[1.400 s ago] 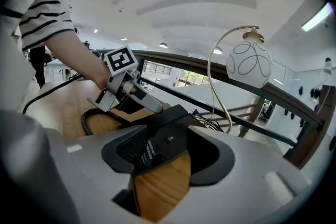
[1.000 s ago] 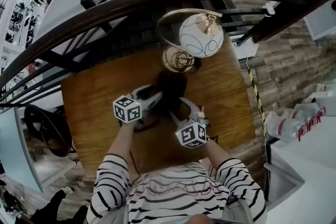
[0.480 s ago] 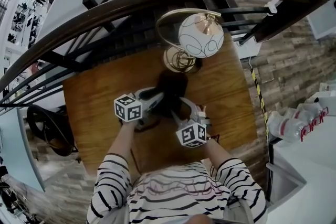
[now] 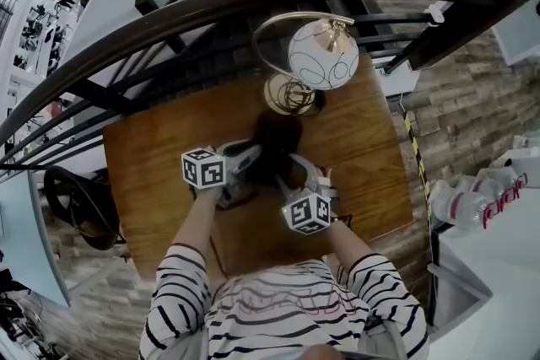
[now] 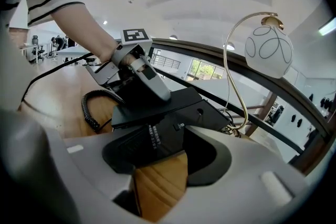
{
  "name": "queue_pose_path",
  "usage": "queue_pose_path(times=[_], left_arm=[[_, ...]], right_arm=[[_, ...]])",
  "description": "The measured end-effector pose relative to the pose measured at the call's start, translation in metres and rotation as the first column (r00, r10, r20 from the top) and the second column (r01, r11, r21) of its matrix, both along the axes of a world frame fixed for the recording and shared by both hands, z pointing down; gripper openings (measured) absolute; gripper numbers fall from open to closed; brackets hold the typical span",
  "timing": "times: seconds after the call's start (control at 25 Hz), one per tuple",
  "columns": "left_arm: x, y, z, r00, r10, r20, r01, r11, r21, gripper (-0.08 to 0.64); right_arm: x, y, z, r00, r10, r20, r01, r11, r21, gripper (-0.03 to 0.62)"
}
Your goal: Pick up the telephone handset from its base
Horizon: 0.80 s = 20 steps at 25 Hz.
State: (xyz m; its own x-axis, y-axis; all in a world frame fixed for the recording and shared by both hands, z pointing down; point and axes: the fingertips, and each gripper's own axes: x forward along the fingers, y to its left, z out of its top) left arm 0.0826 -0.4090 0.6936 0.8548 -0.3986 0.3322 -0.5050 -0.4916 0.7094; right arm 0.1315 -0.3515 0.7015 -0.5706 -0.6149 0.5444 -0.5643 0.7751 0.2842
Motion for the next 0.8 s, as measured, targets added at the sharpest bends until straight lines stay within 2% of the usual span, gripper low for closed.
queue_pose_path(times=[0.2,0.52,0.8], left_arm=[[-0.004,0.005,-0.007,1.0,-0.013,-0.025,0.013,1.0,-0.019,0.083],[-0.007,0.01,-0.024,0.999,-0.031,-0.039,0.031,1.0,0.005,0.074],[-0.016,0.016,-0.048,0.996,-0.066,-0.065,0.069,0.997,0.042,0.072]], right_arm=[[-0.003,0.003,-0.002,1.0,0.005,-0.002,-0.005,1.0,-0.01,0.209],[-0.001,0.003,-0.002,1.0,0.013,-0.009,-0.013,1.0,-0.028,0.216],[0.0,0.004,-0.006,0.998,0.057,0.017,-0.055,0.994,-0.091,0.233]])
